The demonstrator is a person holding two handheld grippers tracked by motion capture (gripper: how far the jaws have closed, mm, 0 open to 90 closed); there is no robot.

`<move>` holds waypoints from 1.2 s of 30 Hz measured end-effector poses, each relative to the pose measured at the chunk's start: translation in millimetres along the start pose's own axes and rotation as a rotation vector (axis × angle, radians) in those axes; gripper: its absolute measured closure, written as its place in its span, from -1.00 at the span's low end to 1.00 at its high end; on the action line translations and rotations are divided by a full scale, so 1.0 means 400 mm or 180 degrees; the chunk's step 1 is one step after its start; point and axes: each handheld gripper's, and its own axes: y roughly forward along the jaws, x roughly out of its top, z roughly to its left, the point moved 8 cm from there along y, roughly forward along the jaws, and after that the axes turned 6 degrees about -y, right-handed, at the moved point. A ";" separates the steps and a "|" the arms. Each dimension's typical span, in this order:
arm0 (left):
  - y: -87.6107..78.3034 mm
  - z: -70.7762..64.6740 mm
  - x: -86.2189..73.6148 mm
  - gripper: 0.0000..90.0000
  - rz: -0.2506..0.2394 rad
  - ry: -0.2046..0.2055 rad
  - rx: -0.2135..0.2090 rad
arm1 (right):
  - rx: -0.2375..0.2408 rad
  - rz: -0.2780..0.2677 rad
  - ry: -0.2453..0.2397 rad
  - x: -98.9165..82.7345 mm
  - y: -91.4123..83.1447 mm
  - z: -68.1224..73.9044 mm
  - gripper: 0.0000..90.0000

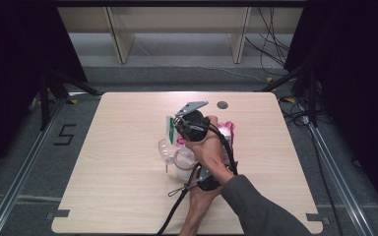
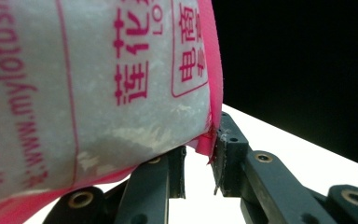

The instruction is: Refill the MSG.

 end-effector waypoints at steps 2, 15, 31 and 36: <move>0.001 0.001 0.001 0.70 -0.0011 -0.0005 -0.0004 | 0.0008 0.0000 -0.0028 0.001 0.001 0.000 1.00; 0.008 0.005 0.002 0.70 -0.0095 -0.0030 0.0058 | -0.0011 0.0037 -0.0027 0.000 0.004 0.004 1.00; -0.003 0.001 -0.003 0.70 0.0047 -0.0041 0.0027 | -0.0028 0.0047 -0.0066 0.001 0.016 0.008 1.00; 0.004 0.006 -0.001 0.71 0.0002 0.0003 0.0083 | -0.0024 0.0079 -0.0096 0.001 0.016 0.010 1.00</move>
